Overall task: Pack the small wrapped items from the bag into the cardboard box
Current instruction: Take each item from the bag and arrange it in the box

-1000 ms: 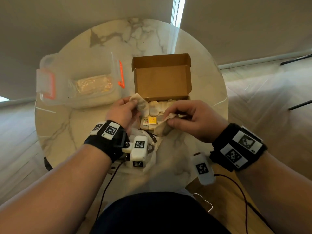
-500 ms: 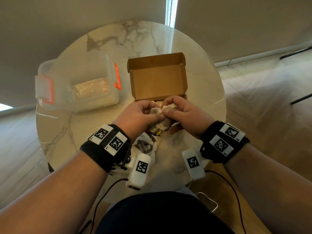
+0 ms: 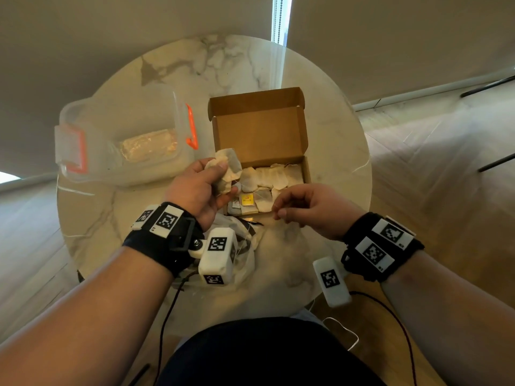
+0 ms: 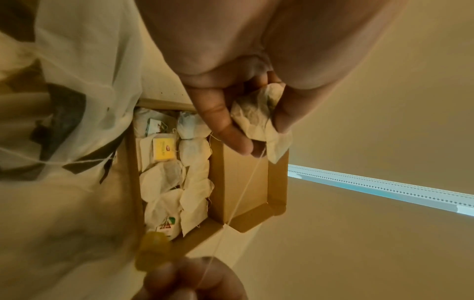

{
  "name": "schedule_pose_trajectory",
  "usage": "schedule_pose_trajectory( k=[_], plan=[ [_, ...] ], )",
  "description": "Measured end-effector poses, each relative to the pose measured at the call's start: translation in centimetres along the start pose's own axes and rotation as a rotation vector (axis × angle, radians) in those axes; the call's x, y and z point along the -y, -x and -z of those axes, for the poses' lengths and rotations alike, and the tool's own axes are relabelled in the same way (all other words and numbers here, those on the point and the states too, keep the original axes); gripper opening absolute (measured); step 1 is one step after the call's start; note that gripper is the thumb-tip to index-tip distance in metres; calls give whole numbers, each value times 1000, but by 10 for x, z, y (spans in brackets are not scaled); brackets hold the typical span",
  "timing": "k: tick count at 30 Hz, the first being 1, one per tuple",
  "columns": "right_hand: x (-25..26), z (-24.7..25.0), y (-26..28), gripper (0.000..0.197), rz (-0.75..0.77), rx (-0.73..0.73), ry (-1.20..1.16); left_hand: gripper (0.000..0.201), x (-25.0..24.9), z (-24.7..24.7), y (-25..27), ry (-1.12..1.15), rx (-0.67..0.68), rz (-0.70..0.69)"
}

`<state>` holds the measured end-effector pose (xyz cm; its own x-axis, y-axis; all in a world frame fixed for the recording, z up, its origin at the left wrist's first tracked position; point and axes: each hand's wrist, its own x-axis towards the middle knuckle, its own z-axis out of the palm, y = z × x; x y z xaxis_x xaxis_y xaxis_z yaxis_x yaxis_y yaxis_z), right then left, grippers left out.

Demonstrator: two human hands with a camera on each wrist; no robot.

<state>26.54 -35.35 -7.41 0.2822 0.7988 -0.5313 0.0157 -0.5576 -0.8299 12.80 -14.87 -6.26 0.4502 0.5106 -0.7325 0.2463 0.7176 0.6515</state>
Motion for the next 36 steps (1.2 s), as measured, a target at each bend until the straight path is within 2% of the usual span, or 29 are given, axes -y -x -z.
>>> schedule_pose_trajectory(
  k=[5,8,11,14,18,22,24,27,29,32,36],
  plan=[
    [4,12,1,12,7,-27,17,11,5,4,-4,-22,-59,-48],
    [13,13,-1,17,52,-30,-216,15,14,4,-5,-153,-50,-84],
    [22,10,-7,29,108,-20,-446,13,25,-3,1,-303,51,-136],
    [26,3,-18,25,84,-128,-508,19,35,-14,8,-328,169,-120],
    [23,0,-26,21,85,-313,-389,18,47,-23,9,-315,214,-87],
    [11,-1,-28,27,81,-403,-313,21,51,-35,8,-264,197,-43],
    [4,0,-28,33,47,-417,-246,24,55,-40,5,-289,186,-51],
    [0,9,-29,36,-15,-359,-323,25,59,-44,2,-332,171,-61],
    [-6,18,-31,35,-23,-381,-312,27,61,-45,-1,-333,167,-25],
    [-20,34,-35,29,-53,-490,-72,27,66,-39,-7,-299,126,44],
    [-34,39,-43,21,-99,-456,253,24,73,-26,-11,-279,60,89]
  ],
)
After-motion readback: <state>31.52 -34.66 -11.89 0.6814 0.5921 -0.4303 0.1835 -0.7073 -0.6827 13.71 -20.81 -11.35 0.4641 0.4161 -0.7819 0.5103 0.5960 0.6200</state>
